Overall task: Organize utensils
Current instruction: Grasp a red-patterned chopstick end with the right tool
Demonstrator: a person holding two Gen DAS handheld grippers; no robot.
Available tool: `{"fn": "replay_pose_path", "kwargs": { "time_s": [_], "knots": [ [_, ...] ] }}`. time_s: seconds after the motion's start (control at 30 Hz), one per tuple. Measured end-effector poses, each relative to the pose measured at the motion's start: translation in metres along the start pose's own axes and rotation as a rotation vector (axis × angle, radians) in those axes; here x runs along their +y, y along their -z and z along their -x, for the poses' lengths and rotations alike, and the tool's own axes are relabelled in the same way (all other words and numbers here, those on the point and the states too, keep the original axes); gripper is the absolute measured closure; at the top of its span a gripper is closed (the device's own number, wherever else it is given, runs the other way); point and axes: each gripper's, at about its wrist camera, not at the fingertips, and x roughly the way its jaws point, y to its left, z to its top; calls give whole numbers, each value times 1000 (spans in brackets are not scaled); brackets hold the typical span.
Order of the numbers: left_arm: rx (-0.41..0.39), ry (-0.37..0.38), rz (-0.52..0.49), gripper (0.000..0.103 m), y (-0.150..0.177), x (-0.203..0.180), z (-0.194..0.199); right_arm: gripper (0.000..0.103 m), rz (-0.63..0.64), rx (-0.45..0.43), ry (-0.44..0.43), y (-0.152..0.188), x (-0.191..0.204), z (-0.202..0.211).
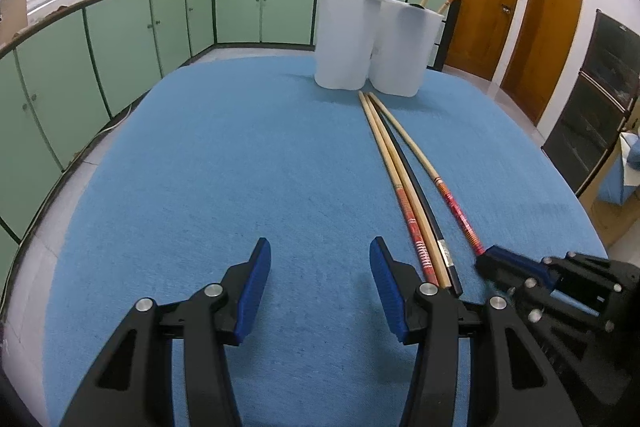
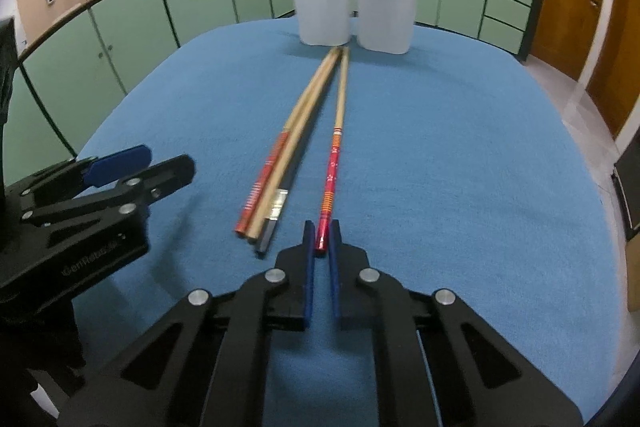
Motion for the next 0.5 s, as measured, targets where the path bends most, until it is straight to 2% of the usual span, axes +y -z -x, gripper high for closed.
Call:
{"fn": "replay_pose_path", "kwargs": {
  "time_s": [0.37, 0.5],
  "knots": [
    [34, 88, -25, 52, 4, -29, -4, 98, -78, -8, 51, 1, -43, 0],
    [48, 82, -46, 52, 6, -37, -7, 98, -84, -10, 42, 1, -44, -1]
  ]
}}
